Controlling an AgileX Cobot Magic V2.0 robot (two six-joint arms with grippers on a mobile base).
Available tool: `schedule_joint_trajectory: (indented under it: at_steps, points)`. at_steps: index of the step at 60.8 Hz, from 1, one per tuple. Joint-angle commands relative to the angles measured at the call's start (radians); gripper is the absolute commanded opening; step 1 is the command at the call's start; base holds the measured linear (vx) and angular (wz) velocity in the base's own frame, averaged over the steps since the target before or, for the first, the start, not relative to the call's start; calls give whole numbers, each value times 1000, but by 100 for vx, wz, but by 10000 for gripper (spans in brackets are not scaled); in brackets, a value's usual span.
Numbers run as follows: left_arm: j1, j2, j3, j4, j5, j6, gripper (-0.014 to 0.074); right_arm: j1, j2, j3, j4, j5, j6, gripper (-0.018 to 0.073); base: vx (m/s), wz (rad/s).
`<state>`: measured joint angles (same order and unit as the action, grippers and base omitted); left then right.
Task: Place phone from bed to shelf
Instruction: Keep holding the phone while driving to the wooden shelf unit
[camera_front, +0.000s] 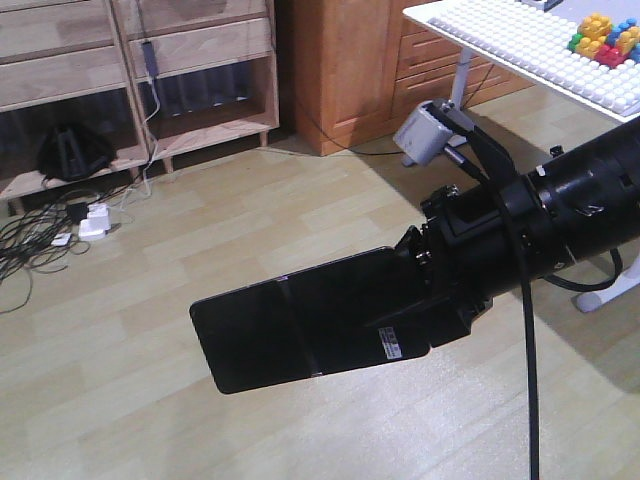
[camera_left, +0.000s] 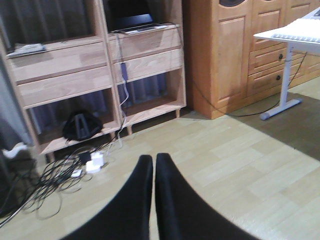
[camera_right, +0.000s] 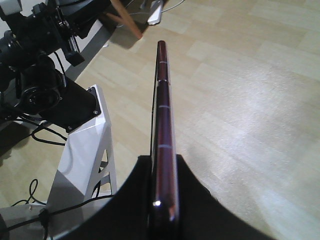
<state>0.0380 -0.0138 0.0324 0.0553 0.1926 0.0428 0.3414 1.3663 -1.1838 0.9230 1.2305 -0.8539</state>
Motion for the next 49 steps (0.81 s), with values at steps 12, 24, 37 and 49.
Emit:
schedule_joint_trajectory:
  at_steps: [12,24,37,49]
  points:
    - [0,-10,-26,-5,-70,-4,1,-2,-35,-24,80,58,-5,-1,36,-20]
    - [0,-10,-26,-5,-70,-4,1,-2,-35,-24,80,58,-5,-1,36,-17]
    - [0,-10,-26,-5,-70,-4,1,-2,-35,-24,80,58,-5,-1,38,-8]
    - [0,-10,-26,-5,-70,-4,1,-2,-35,-24,80,58,-5,-1,40,1]
